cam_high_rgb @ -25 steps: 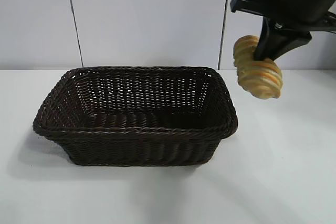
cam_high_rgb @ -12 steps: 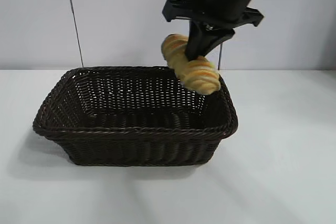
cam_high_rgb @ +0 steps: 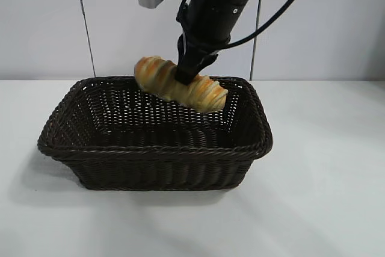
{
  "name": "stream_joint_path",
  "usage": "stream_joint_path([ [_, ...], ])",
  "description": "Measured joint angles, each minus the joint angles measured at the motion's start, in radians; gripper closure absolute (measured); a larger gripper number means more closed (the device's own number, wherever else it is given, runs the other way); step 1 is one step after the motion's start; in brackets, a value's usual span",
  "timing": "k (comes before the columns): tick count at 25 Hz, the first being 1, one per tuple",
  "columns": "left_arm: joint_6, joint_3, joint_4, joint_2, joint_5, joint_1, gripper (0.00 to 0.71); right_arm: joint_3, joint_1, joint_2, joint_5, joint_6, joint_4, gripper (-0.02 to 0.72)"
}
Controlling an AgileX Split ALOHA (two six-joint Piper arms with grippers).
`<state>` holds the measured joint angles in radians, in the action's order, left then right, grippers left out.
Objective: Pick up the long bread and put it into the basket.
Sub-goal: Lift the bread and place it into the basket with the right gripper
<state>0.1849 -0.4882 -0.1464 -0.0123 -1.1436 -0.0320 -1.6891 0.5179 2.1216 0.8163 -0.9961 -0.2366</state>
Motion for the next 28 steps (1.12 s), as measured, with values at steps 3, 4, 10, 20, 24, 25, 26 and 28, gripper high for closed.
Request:
stream_joint_path([
  [3, 0.000, 0.000, 0.000, 0.000, 0.000, 0.000, 0.016, 0.000, 0.000, 0.033, -0.005, 0.000, -0.003, 0.655],
  [4, 0.000, 0.000, 0.000, 0.000, 0.000, 0.000, 0.016, 0.000, 0.000, 0.039, -0.005, 0.000, -0.003, 0.658],
  [10, 0.000, 0.000, 0.000, 0.000, 0.000, 0.000, 0.016, 0.000, 0.000, 0.051, -0.023, 0.000, -0.018, 0.656],
  [20, 0.000, 0.000, 0.000, 0.000, 0.000, 0.000, 0.016, -0.011, 0.000, 0.026, 0.000, 0.047, -0.052, 0.045],
  [24, 0.000, 0.000, 0.000, 0.000, 0.000, 0.000, 0.016, -0.071, 0.000, -0.021, 0.031, 0.201, -0.047, 0.016],
  [25, 0.000, 0.000, 0.000, 0.000, 0.000, 0.000, 0.016, -0.097, 0.000, -0.035, 0.045, 0.262, -0.041, 0.016],
  [26, 0.000, 0.000, 0.000, 0.000, 0.000, 0.000, 0.016, -0.126, 0.000, -0.044, 0.073, 0.337, -0.030, 0.014],
  [28, 0.000, 0.000, 0.000, 0.000, 0.000, 0.000, 0.016, -0.198, 0.000, -0.058, 0.140, 0.458, -0.004, 0.012],
])
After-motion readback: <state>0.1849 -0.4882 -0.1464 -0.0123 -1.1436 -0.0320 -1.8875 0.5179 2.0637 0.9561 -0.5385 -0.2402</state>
